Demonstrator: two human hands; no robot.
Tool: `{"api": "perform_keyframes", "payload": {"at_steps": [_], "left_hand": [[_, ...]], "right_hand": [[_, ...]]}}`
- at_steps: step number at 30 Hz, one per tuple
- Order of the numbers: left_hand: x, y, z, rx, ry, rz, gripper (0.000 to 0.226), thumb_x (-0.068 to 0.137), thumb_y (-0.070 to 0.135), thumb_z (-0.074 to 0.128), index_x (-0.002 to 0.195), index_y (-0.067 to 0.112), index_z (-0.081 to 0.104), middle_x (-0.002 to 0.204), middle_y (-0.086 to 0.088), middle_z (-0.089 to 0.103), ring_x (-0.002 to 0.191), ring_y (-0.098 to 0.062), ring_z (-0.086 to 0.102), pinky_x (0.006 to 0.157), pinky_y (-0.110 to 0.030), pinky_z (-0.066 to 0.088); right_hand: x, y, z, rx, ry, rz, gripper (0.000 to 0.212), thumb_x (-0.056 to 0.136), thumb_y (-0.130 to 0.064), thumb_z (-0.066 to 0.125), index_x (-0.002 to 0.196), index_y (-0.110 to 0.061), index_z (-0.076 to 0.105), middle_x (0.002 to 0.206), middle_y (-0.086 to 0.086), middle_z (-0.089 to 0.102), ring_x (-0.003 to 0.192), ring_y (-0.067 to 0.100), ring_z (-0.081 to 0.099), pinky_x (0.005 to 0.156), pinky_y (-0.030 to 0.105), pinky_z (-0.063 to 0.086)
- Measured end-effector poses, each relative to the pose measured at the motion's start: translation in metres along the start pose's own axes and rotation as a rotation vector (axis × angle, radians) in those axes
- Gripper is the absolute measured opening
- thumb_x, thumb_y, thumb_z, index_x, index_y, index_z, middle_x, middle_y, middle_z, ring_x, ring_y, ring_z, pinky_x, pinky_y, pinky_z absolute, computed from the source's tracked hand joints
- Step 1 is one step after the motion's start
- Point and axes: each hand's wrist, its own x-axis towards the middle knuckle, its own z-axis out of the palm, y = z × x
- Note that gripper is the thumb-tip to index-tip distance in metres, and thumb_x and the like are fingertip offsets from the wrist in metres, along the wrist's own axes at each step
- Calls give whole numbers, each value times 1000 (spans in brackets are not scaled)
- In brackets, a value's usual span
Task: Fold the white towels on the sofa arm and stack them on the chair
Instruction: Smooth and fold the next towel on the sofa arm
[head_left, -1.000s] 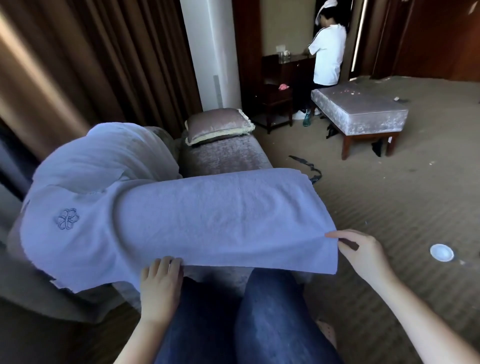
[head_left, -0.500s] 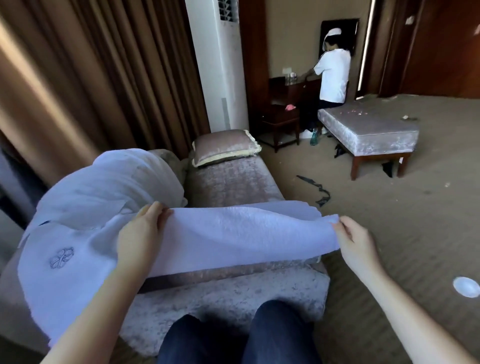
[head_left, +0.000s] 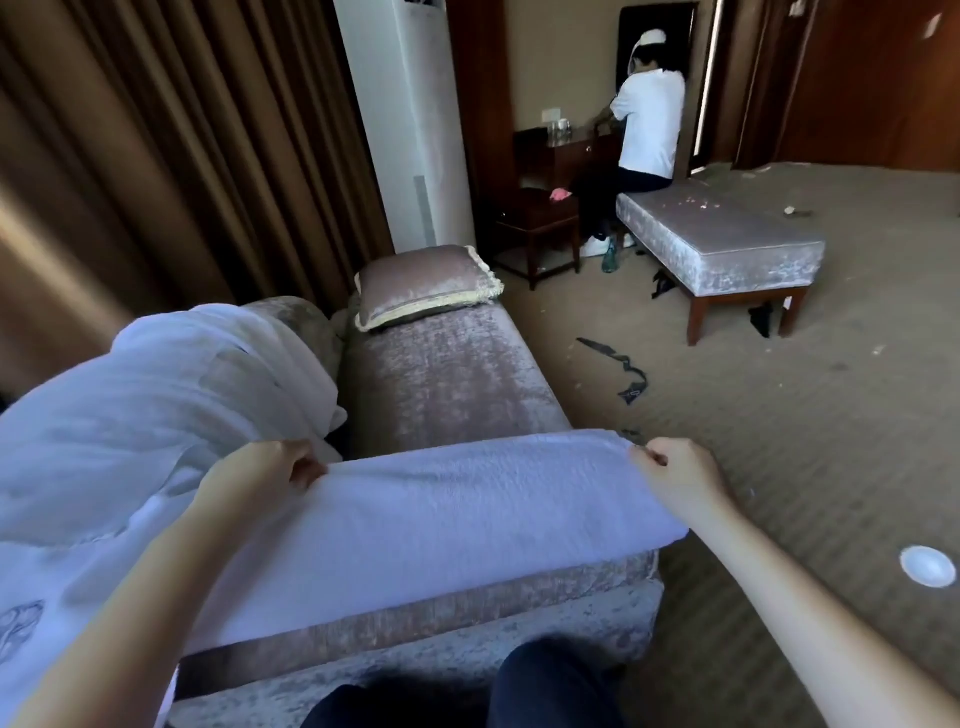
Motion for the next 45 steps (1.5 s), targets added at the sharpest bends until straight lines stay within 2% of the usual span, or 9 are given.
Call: {"api": "perform_keyframes", "payload": {"at_steps": [2,7,12,17,21,24,35,40,45], "left_hand": [[4,-1,3,-29,-20,13,16,95,27,56,102,17,66,104,-3,68,96,-24,61,70,-31,41],[-24,29,1,-70,484,322,18,76,18,78,86,12,65,85,-5,62,77,-34,58,56,-40,46],[-73,57,29,-151,382,617,24,83,37,50,76,20,66,74,7,59,64,-21,54,52,-33,43],[-98,59,46,-110,409,560,17,84,35,50,89,19,53,84,3,56,69,-23,51,62,-33,36],[-106,62,54,-28,474,560,7,84,11,62,91,13,61,89,0,57,73,-25,52,68,-35,38],[-107,63,58,5,512,563,24,73,-3,65,91,12,61,87,-1,56,73,-25,49,71,-35,35],[-134,66,49,-26,528,588,27,67,-6,59,83,15,57,80,1,53,75,-21,45,76,-33,34],[-139,65,66,53,480,599,26,62,-2,64,81,15,57,78,-2,52,77,-24,44,75,-35,34],[-136,66,75,21,459,576,14,74,6,58,84,15,60,79,1,51,73,-25,49,69,-34,32]], "right_hand": [[2,1,-2,-6,-17,-5,51,93,-15,55,54,-17,23,51,0,22,53,17,25,55,33,12],[-16,8,-3,118,17,4,50,93,-33,59,57,-8,35,53,-2,25,54,15,25,55,32,16],[-50,23,-2,219,71,-54,47,94,-20,59,57,-10,31,50,-9,22,50,8,23,50,26,12],[-68,35,1,248,92,3,47,95,-27,58,57,-8,37,48,-10,24,49,8,25,56,31,17],[-75,35,8,262,86,14,46,96,-24,57,56,-17,36,43,-10,30,46,7,30,53,27,17],[-79,32,12,232,100,8,44,97,-23,56,57,-18,38,44,-10,35,46,8,33,49,22,18],[-95,35,1,262,242,-45,28,93,-11,60,68,-21,54,84,0,57,72,-7,55,63,4,37],[-99,53,5,444,185,26,18,92,-12,63,74,-15,66,93,0,65,72,16,66,76,41,56],[-98,46,2,575,111,110,15,93,-12,61,81,-5,66,82,12,65,73,18,65,66,28,57]]}}
